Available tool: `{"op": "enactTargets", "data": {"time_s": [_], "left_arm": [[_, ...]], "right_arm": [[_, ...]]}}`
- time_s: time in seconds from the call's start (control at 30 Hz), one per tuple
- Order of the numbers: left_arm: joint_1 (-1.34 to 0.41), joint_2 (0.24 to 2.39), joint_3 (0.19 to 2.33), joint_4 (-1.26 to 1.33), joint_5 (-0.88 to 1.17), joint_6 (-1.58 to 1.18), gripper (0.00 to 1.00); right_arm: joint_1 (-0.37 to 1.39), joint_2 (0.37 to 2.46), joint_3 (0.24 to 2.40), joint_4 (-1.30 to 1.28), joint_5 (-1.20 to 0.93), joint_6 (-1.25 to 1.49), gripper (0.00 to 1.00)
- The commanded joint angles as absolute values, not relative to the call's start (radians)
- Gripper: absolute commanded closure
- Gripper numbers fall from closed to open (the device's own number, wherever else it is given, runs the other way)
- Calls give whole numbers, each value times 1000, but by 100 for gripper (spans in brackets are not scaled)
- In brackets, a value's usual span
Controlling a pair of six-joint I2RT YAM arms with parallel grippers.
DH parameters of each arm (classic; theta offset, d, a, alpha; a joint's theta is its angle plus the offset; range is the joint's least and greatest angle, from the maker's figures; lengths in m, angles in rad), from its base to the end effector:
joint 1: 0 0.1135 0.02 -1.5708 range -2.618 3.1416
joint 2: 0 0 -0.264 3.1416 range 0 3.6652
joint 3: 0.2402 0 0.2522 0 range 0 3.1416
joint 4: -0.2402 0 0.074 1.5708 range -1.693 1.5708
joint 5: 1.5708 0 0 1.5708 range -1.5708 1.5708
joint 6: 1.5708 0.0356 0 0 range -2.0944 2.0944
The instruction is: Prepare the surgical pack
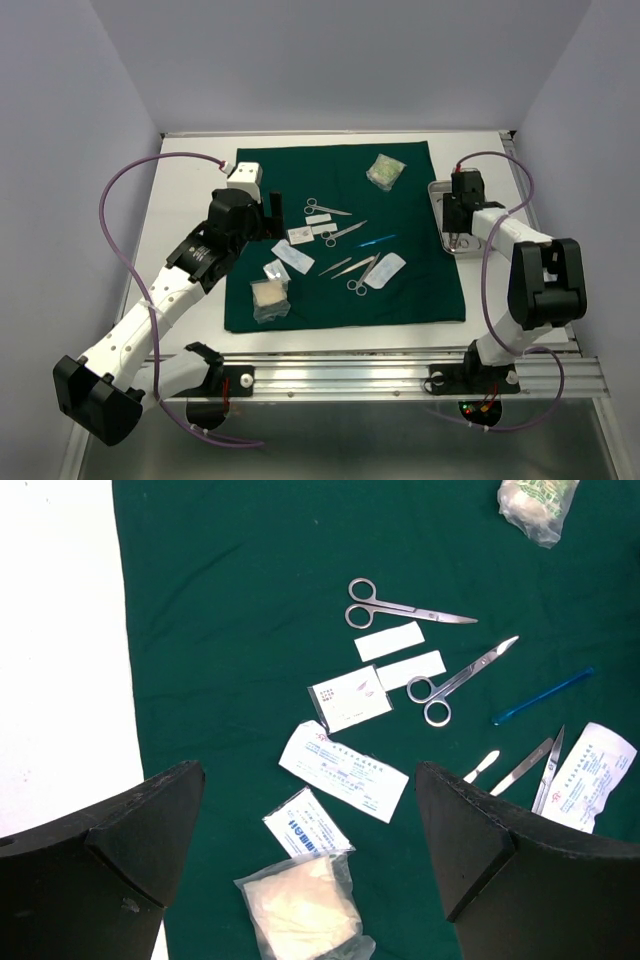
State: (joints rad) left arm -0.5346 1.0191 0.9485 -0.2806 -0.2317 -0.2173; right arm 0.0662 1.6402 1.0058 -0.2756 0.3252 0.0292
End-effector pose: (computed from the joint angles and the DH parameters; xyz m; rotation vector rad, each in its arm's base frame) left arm 0.2040 -0.1113 0.3435 0.1489 1.9167 -0.2841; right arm 0.3373 0.0110 0.1949 0.0923 2.4470 -0.3607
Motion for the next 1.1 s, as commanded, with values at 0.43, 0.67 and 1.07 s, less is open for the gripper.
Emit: {"op": "enactTargets", "data": {"time_s": [0.43, 0.67, 1.07], "left_arm": [[-529, 988, 946, -267, -262, -224, 1], [-531, 994, 956, -272, -278, -225, 1], [-529, 951, 916, -258, -302, -232, 1]], "right_arm": [[196, 1416, 1152, -337, 229, 250, 20], [484, 1578, 1247, -511, 314, 422, 31], [626, 1689, 1167, -577, 406, 834, 45]]}}
